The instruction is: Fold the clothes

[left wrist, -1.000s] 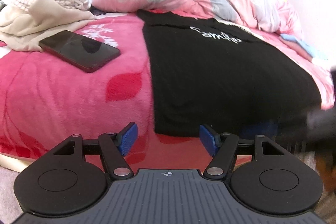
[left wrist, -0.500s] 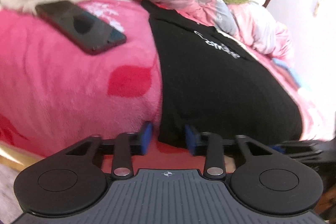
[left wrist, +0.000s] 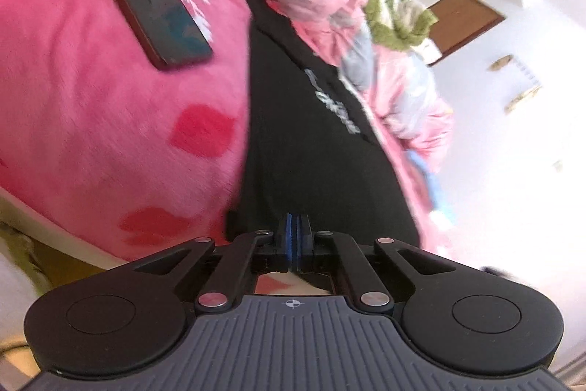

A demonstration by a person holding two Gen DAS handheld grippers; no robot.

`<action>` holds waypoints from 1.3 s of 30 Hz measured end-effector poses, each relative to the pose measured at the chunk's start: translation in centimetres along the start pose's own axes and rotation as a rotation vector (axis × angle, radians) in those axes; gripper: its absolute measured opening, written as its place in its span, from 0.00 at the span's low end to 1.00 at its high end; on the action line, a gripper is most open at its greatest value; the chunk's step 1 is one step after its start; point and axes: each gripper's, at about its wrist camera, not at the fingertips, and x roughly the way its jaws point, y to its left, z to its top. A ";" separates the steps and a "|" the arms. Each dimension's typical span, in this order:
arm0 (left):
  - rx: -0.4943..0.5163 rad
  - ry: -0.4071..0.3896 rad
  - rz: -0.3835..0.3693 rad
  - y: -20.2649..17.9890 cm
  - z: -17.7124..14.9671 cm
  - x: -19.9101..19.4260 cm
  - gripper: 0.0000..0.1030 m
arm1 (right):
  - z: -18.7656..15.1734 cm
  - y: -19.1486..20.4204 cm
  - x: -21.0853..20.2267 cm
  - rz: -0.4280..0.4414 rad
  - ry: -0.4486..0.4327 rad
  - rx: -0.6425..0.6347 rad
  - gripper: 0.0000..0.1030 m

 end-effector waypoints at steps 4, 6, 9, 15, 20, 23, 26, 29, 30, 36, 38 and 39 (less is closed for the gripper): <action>-0.007 -0.015 0.068 0.5 0.3 -0.1 0.02 | 0.3 2.7 0.1 0.040 -0.043 -0.169 0.35; -0.023 -0.035 0.087 0.8 0.3 -0.5 0.02 | 0.2 4.8 0.9 0.049 -0.057 -0.296 0.43; -0.027 -0.069 0.101 1.1 0.5 -1.2 0.03 | -0.3 7.9 2.5 0.047 -0.073 -0.490 0.43; -0.007 -0.098 0.116 1.3 0.9 -1.9 0.05 | -1.6 10.3 6.3 -0.073 -0.079 -0.768 0.36; 0.090 -0.096 0.149 0.9 0.8 -1.8 0.11 | 0.9 7.9 5.7 0.012 -0.076 -0.594 0.12; 0.168 -0.066 0.159 0.3 0.3 -1.0 0.21 | 2.7 5.3 5.2 0.102 -0.065 -0.395 0.06; 0.269 -0.027 0.171 -0.8 -0.6 0.1 0.27 | 3.7 3.3 5.2 0.159 -0.061 -0.263 0.03; 0.371 0.020 0.192 -1.9 -1.8 1.6 0.30 | 4.2 1.5 5.4 0.236 -0.045 -0.129 0.03; 0.395 0.030 0.201 -2.2 -2.1 2.1 0.30 | 4.3 0.9 5.5 0.262 -0.039 -0.084 0.03; 0.470 0.001 0.218 -3.3 -2.7 3.4 0.30 | 4.7 -3.5 6.6 0.407 0.002 0.199 0.02; 0.541 -0.021 0.235 -4.0 -2.8 3.5 0.30 | 4.7 -3.8 6.7 0.416 0.002 0.214 0.01; 0.577 -0.032 0.243 -4.4 -2.8 3.5 0.30 | 4.7 -3.8 6.8 0.416 0.002 0.210 0.01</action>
